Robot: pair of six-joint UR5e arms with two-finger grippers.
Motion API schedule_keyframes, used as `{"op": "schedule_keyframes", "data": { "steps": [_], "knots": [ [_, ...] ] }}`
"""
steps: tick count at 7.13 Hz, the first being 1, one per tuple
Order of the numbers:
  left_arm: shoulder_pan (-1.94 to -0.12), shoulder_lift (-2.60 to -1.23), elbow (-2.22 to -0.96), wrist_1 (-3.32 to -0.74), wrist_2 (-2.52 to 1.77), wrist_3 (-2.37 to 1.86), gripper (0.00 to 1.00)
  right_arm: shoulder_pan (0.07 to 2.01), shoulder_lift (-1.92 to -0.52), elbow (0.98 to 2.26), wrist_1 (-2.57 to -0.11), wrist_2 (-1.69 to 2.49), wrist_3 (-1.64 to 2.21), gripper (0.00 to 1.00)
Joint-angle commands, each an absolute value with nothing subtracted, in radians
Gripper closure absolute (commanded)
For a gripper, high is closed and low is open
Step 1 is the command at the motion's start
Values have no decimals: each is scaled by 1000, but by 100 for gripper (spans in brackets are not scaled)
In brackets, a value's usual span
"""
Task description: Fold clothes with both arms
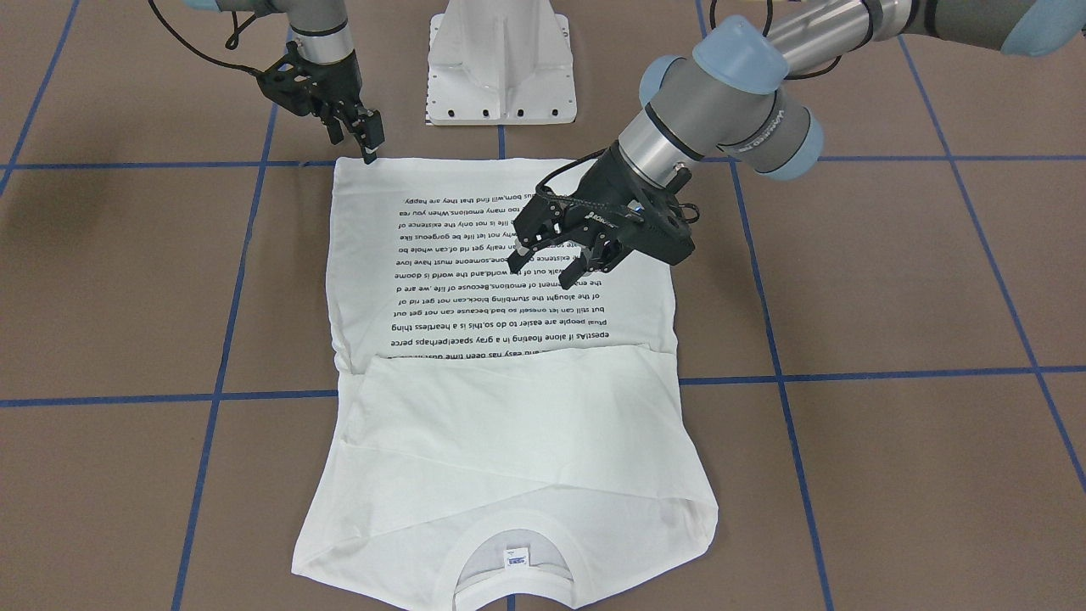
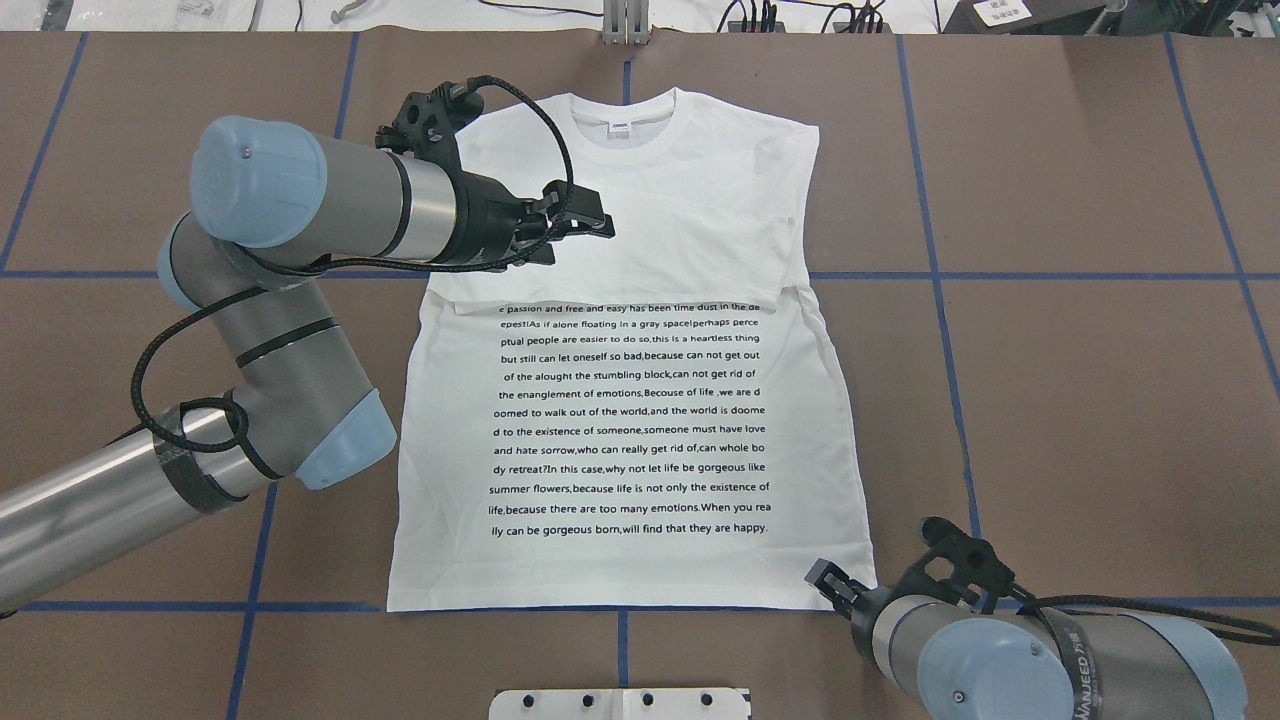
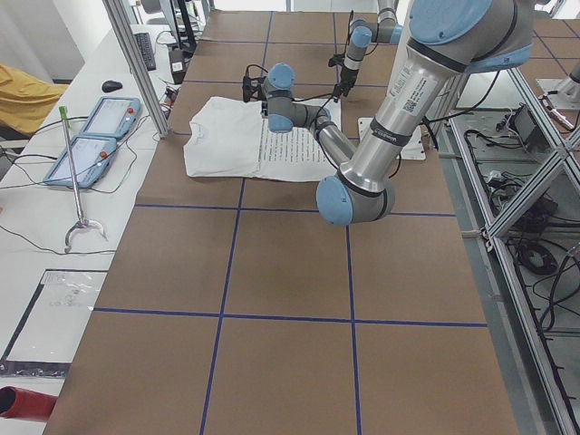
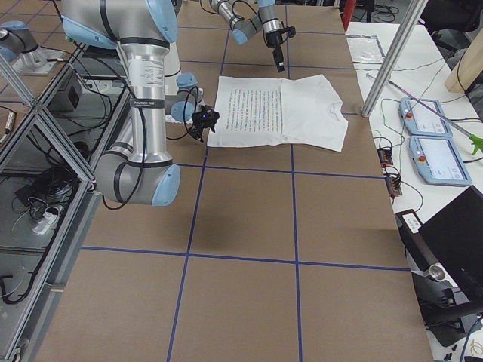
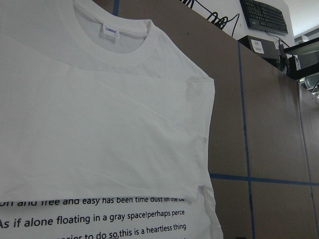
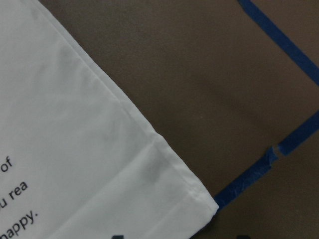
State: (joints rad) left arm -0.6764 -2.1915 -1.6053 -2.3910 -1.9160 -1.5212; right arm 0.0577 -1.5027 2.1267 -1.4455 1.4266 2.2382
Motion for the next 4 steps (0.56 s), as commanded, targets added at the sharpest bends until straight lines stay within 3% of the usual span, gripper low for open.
{"op": "schedule_keyframes", "data": {
  "steps": [1, 4],
  "knots": [
    [-676, -2191, -1605, -2391, -1914, -1522, 17, 64, -1488, 2123, -1503, 1416, 2246, 21],
    [-676, -2191, -1605, -2391, -1914, -1519, 17, 77, -1489, 2122, -1513, 1411, 2244, 23]
  ]
}}
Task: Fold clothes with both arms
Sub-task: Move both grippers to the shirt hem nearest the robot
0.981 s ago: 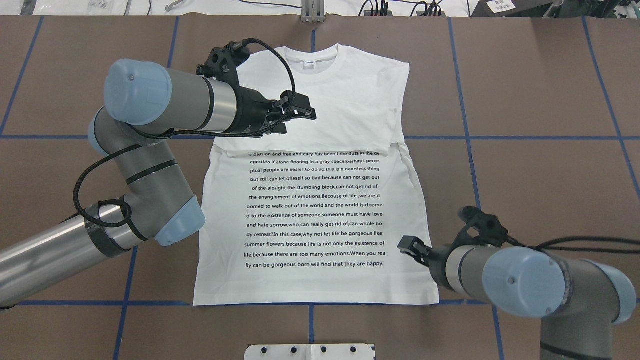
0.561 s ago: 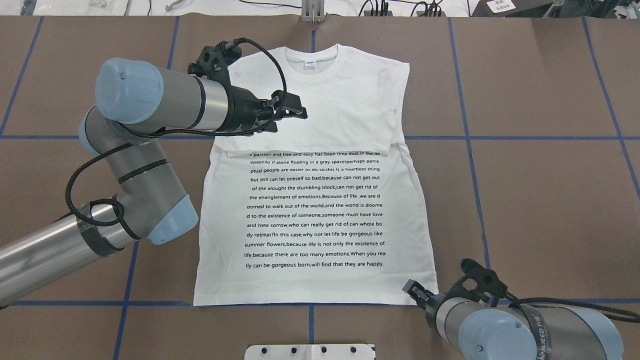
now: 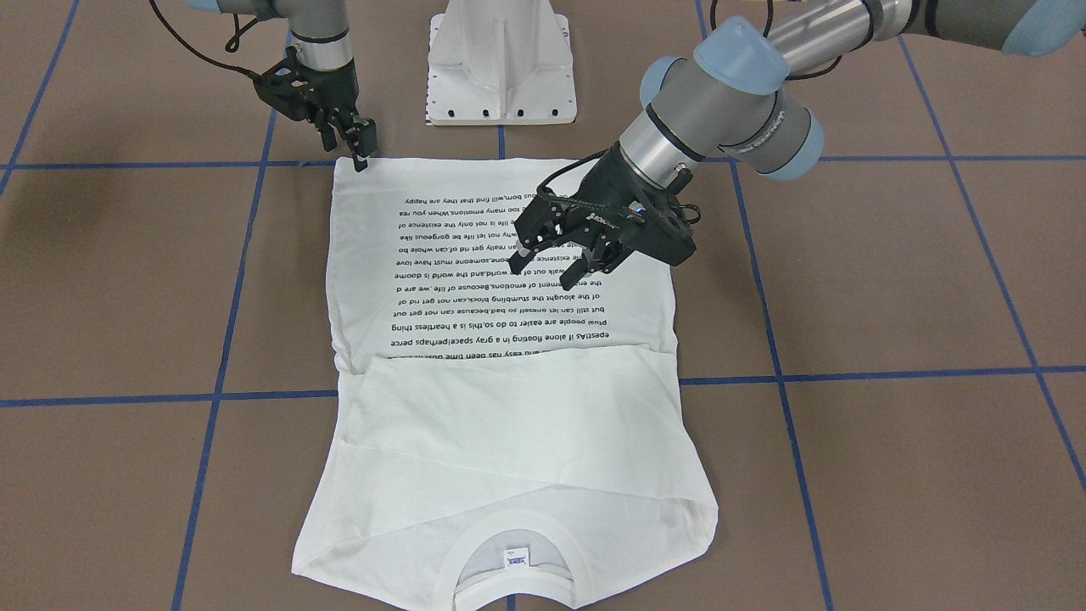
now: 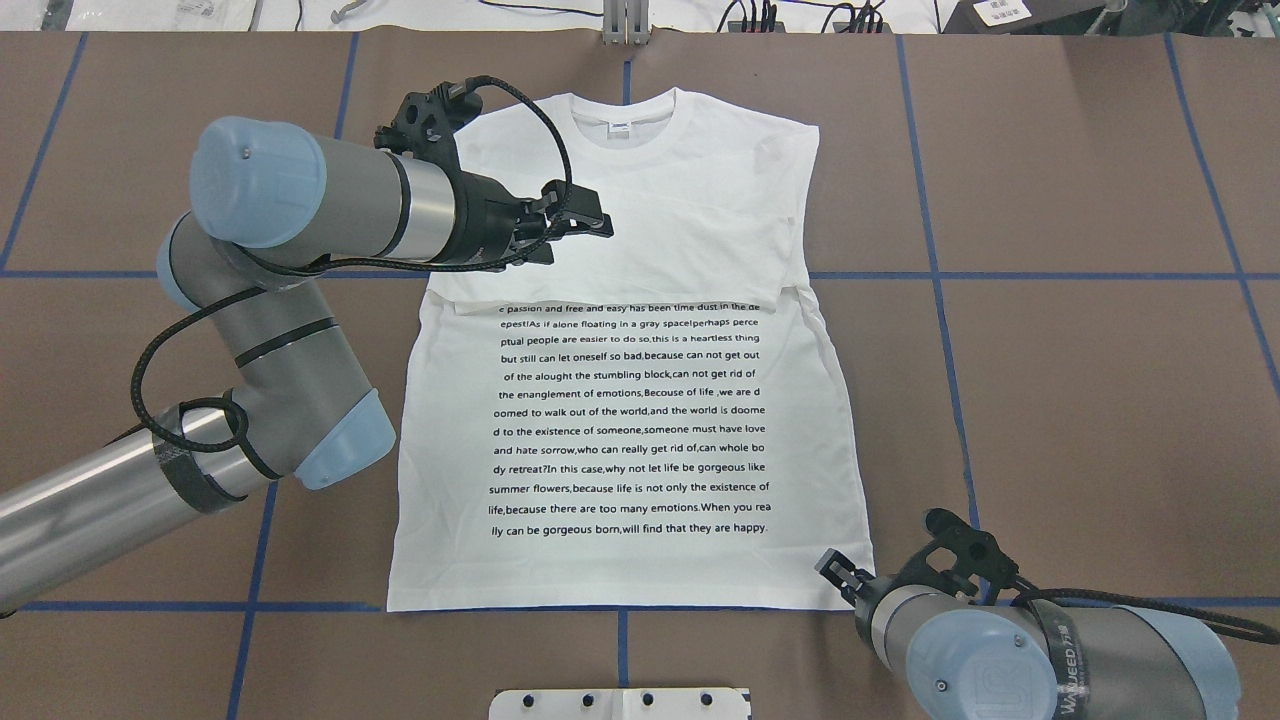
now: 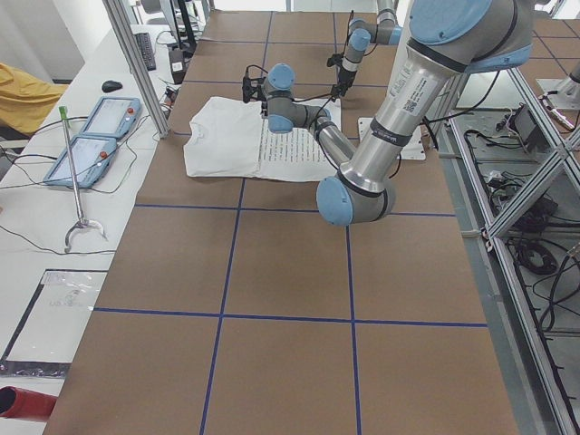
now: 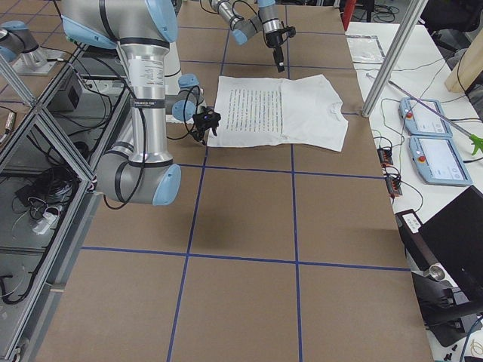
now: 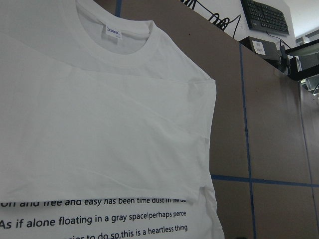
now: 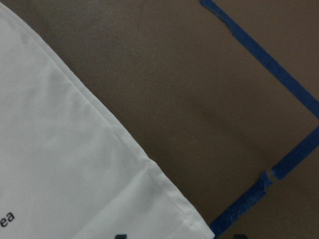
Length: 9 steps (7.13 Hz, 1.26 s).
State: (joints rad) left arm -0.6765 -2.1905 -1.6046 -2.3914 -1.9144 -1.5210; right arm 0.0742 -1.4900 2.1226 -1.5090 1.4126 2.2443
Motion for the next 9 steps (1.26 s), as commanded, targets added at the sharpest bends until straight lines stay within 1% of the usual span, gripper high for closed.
{"op": "schedule_keyframes", "data": {
  "steps": [1, 7, 8, 9],
  "knots": [
    [-676, -2191, -1605, -2391, -1914, -1520, 17, 77, -1489, 2121, -1513, 1413, 2244, 23],
    [-675, -2163, -1606, -2404, -1916, -1516, 17, 69, -1480, 2099, -1513, 1419, 2243, 29],
    [-675, -2161, -1612, -2402, -1916, -1516, 17, 71, -1479, 2098, -1513, 1420, 2243, 47],
    [-676, -2155, -1623, -2402, -1916, -1517, 17, 74, -1479, 2097, -1513, 1420, 2244, 74]
  ]
}}
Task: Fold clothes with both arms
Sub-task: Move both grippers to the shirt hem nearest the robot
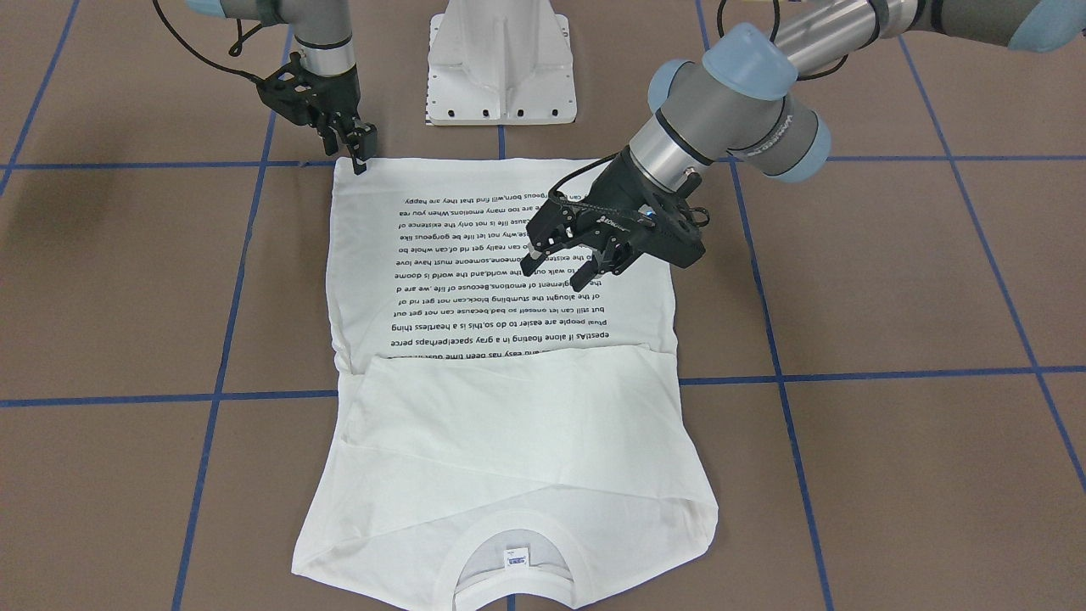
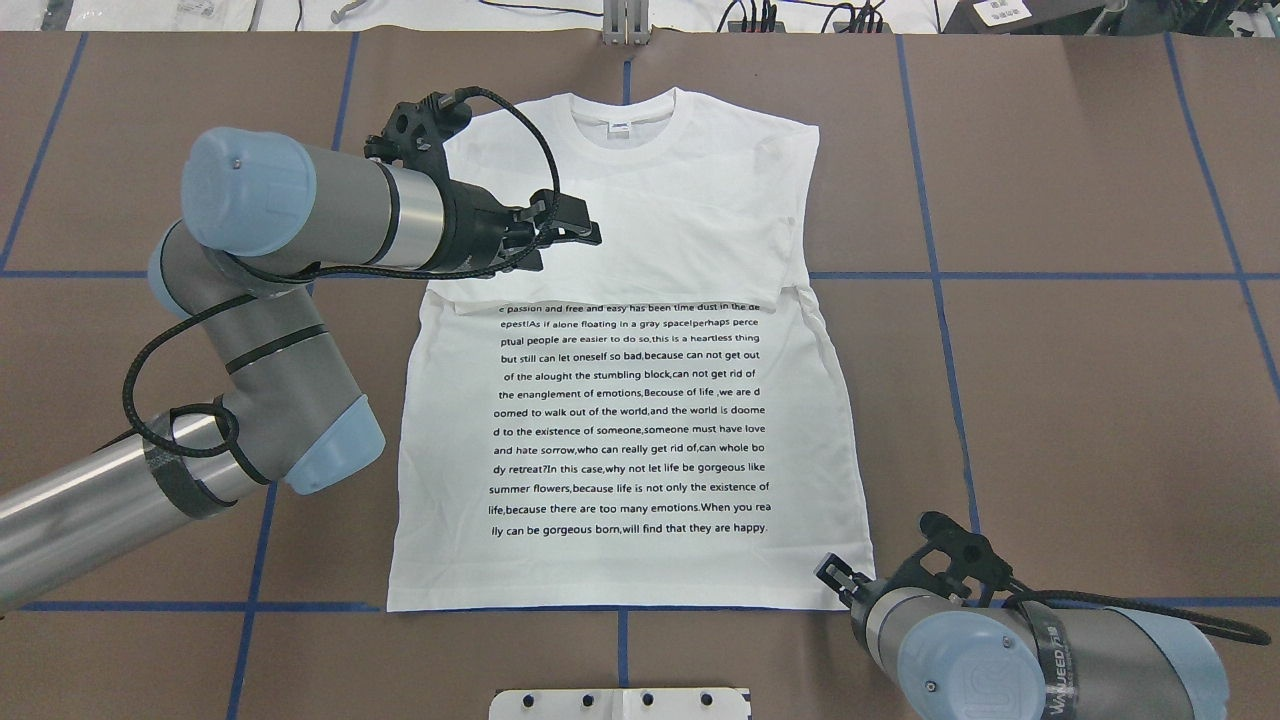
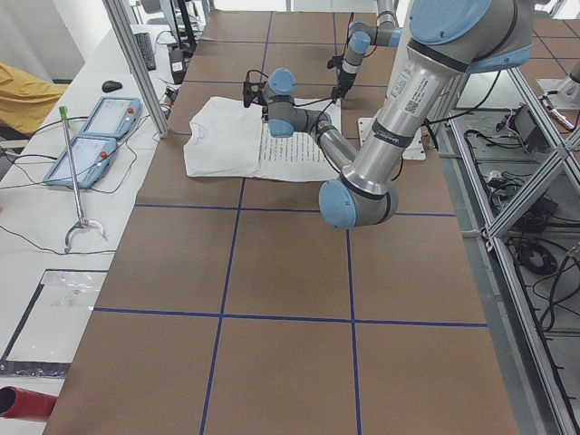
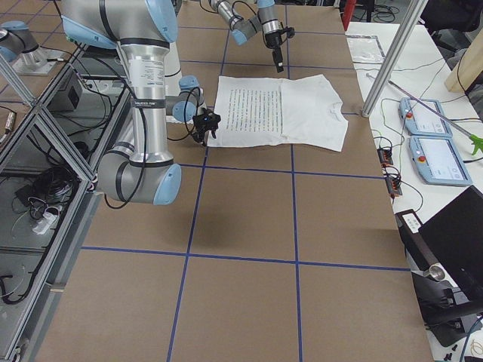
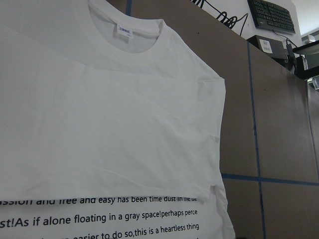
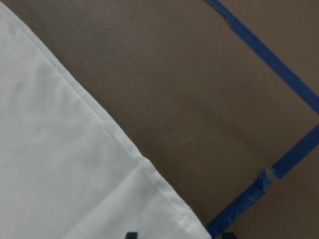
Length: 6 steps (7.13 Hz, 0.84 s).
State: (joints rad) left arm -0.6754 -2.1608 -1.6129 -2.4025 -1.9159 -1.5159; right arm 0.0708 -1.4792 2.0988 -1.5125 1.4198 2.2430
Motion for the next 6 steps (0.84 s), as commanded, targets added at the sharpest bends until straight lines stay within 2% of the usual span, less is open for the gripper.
{"op": "schedule_keyframes", "data": {
  "steps": [1, 4, 6],
  "knots": [
    [-676, -2155, -1624, -2402, -1916, -1517, 17, 77, -1479, 2105, -1514, 1424, 2243, 100],
    [-676, -2140, -1637, -2398, -1916, -1525, 17, 101, -1483, 2143, -1516, 1442, 2237, 100],
    [-645, -2027, -1718, -2271, -1907, -1587, 18, 101, -1483, 2203, -1572, 1460, 2235, 100]
  ]
}}
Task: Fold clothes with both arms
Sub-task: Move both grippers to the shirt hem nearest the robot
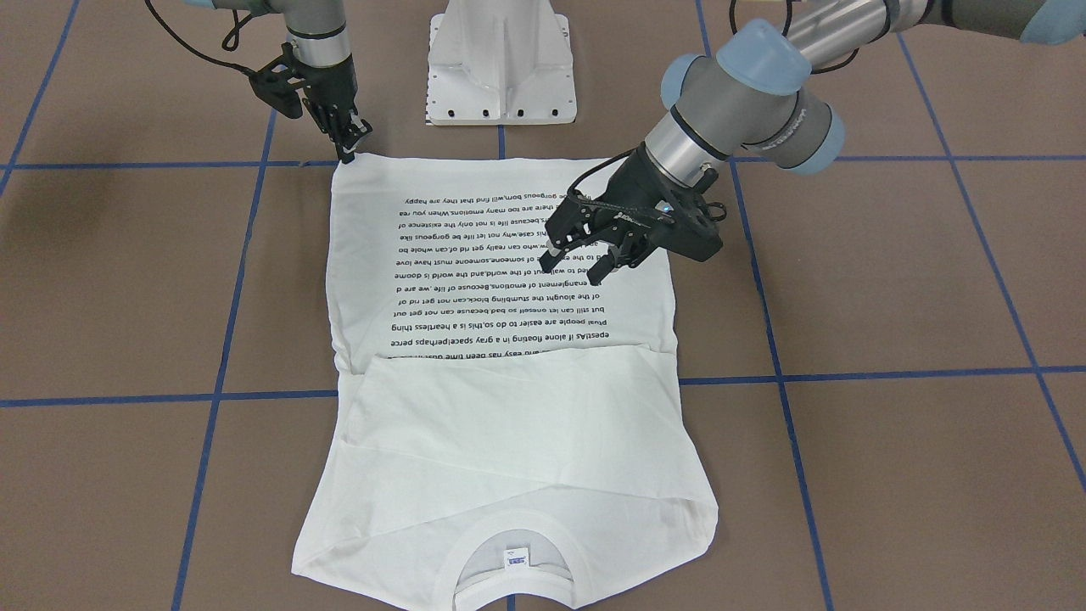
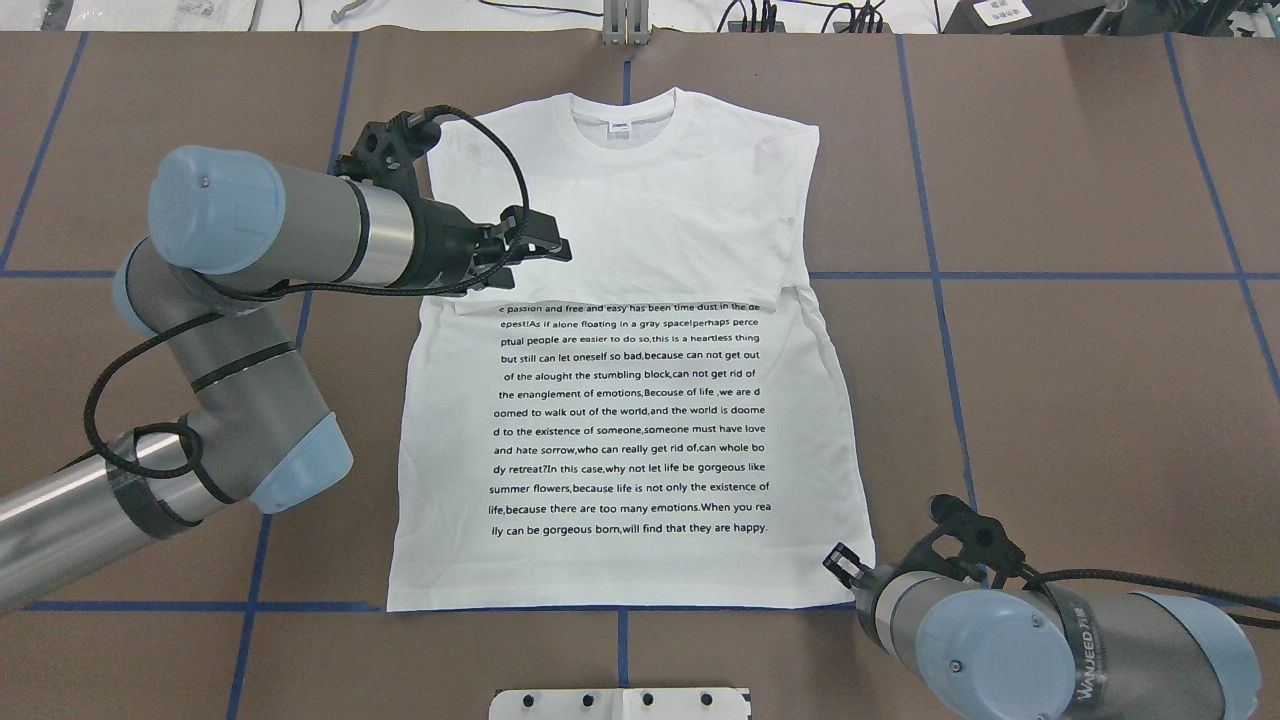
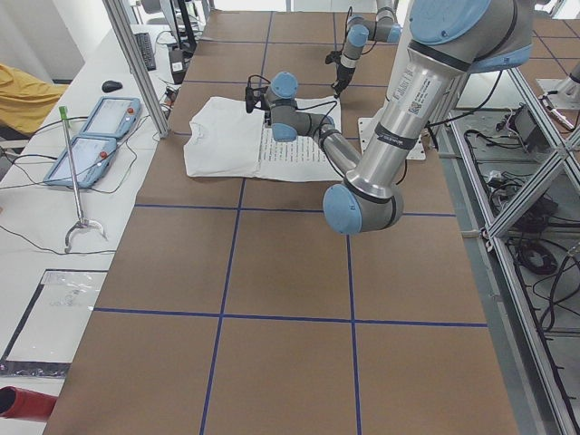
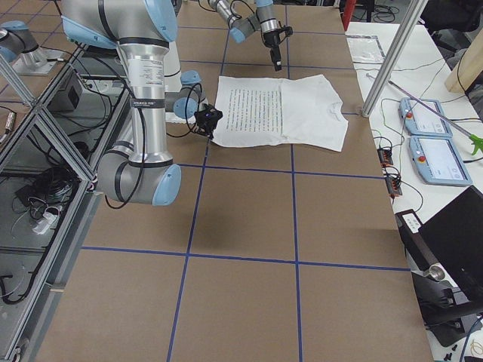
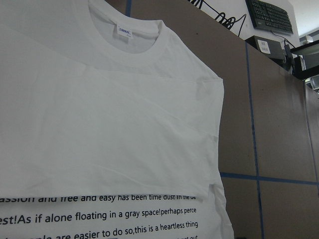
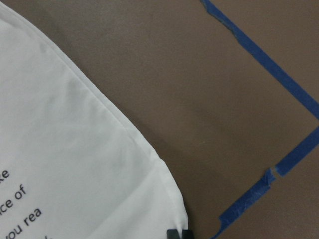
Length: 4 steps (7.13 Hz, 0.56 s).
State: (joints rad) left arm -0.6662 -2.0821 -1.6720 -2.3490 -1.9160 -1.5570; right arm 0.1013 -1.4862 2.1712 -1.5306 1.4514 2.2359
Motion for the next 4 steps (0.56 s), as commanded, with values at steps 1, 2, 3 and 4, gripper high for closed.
{"op": "schedule_keyframes", "data": {
  "steps": [1, 2, 3, 4],
  "knots": [
    [-549, -1932, -1814, -2191, -1829, -1592, 18, 100, -1485, 2216, -1577, 1460, 2232, 100],
    [-431, -1878, -1932, -2042, -1707, -1617, 18, 98, -1485, 2217, -1577, 1462, 2230, 100],
    [-360, -1827, -2009, -1932, -1682, -1643, 20, 100, -1486, 2217, -1578, 1462, 2230, 100],
    [-315, -1751, -2034, -1931, -1680, -1693, 21, 100, -1486, 2215, -1578, 1462, 2230, 100]
  ]
}}
